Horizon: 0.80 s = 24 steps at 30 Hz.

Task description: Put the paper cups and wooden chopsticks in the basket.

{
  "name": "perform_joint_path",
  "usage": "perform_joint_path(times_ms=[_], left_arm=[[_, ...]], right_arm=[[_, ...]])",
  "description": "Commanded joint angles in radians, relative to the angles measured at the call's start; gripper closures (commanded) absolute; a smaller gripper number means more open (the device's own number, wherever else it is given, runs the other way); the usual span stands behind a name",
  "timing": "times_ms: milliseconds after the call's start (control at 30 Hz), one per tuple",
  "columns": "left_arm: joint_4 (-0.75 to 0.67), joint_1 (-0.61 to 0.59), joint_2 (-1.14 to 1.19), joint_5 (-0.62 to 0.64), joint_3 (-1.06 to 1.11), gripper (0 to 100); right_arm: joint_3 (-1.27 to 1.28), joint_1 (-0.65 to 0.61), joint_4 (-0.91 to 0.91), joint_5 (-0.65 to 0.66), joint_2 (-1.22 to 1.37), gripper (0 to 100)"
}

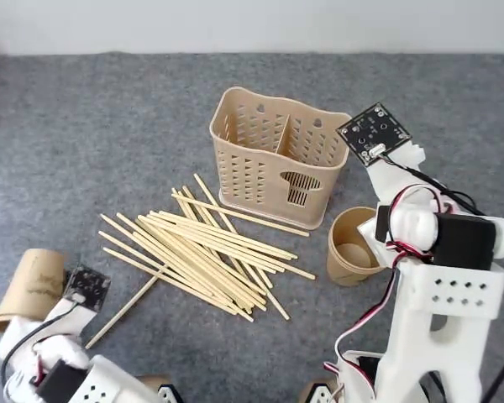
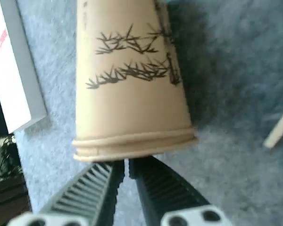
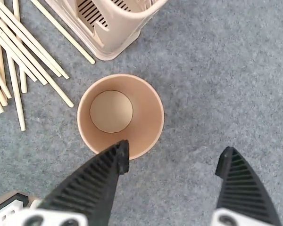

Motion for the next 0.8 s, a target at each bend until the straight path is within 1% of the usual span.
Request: perform_joint_path(times_ms=[0,133,200,267,333,533,600,767], left_arm=[[0.009,0.183,-0.015,0.19,-0.012,98],[0.015,0.364,-0.015,0.391,-0.05,98],[0.017,0.422,-0.015,0.479,-0.087,98],[0.041,0.456,-0.015,0.551,-0.133,98],[0.094,0.477,-0.015,0.563,-0.189,98],[0.118,0.485,-0.015,0.535,-0.28,97],[0.13,0.482,-0.015,0.535,-0.314,94],[0.13,0.477,-0.015,0.537,-0.321,80]], right_arm=[[-0.005,0.002,0.038,-0.008,-0.033,69.1],[-0.005,0.002,0.038,-0.008,-0.033,69.1],[-0.005,0.002,0.038,-0.008,-0.033,69.1],[-0.005,0.002,0.038,-0.008,-0.033,69.1],[-0.005,0.002,0.038,-0.008,-0.033,69.1],[-0.005,0.002,0.038,-0.006,-0.025,69.1],[-0.005,0.001,0.038,-0.008,-0.025,69.1],[-0.005,0.001,0.038,-0.008,-0.025,69.1]])
